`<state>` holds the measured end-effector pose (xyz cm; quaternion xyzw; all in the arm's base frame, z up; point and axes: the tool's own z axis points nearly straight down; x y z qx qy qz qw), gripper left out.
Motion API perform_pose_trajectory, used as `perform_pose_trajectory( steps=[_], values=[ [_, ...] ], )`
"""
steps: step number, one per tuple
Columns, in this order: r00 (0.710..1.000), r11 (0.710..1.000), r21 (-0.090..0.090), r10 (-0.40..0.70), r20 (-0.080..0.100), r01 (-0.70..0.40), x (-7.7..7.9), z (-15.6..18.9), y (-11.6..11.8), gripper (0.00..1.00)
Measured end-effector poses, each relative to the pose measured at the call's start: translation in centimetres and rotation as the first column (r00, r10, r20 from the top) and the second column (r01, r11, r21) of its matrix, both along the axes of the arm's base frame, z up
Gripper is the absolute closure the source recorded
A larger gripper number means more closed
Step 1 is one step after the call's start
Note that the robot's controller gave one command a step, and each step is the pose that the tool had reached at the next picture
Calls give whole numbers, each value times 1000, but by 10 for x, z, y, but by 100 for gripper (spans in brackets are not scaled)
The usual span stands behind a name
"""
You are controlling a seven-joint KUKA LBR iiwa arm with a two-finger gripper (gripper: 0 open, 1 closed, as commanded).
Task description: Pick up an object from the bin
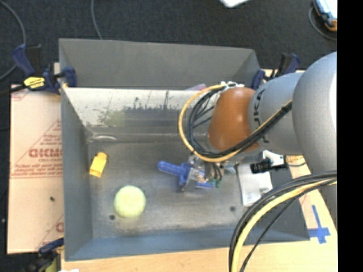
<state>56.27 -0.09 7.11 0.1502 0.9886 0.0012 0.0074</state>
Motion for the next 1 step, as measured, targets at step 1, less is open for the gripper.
perform_pose_trajectory(
  steps=[1],
  values=[
    [1000,1000,-1,18,-2,-18,-1,0,-2,100]
  ],
)
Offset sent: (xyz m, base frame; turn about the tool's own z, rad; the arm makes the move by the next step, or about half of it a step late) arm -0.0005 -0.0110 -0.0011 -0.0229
